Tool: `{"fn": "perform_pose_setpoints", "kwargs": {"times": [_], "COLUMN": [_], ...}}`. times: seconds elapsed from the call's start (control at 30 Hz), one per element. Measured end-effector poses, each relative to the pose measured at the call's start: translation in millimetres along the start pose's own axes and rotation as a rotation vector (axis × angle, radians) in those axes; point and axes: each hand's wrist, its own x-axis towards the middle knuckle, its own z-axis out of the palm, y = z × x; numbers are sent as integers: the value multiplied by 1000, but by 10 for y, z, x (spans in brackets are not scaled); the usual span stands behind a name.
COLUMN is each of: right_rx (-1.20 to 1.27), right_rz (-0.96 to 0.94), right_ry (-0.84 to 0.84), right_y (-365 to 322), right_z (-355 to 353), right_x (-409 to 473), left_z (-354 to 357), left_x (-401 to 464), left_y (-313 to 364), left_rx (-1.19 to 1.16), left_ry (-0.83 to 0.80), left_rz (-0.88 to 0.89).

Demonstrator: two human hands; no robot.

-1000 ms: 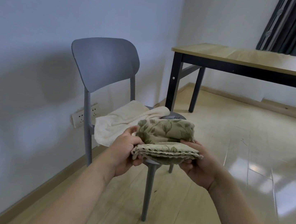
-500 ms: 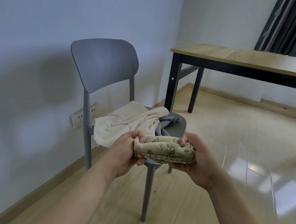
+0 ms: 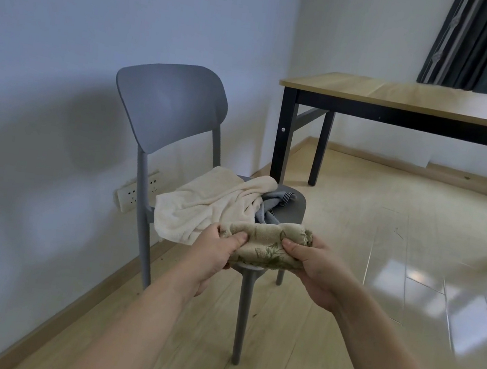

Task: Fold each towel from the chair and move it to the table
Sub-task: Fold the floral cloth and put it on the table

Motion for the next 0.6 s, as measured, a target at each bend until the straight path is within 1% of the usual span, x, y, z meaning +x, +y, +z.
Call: {"fn": "perform_pose_setpoints", "kwargs": {"times": [0.07, 0.13, 0.2, 0.3, 0.37, 0.43, 0.5, 0.6], "right_rx": [-93, -176, -213, -263, -306, -347, -357, -284], "right_rz": [31, 43, 13, -31, -36, -33, -12, 62], "right_ry": [20, 36, 39, 71, 105, 113, 120, 139], "right_y": [38, 28, -62, -265, -388, -495, -623, -952], "right_z": [20, 23, 3, -79, -155, -252, -374, -538], "right_x": [30, 62, 125, 388, 741, 1155, 1536, 1862], "left_z": [35, 57, 65, 122, 245, 403, 573, 783], "left_x": [9, 9, 92, 432, 799, 1206, 1575, 1942], "left_y": [-37, -15, 50, 180, 287, 398, 543, 897], "left_rx": [30, 0, -48, -35, 46, 198, 288, 345], "left_ry": [19, 19, 7, 81, 158, 233, 241, 238], "left_rz": [58, 111, 164, 237, 279, 301, 299, 261]}}
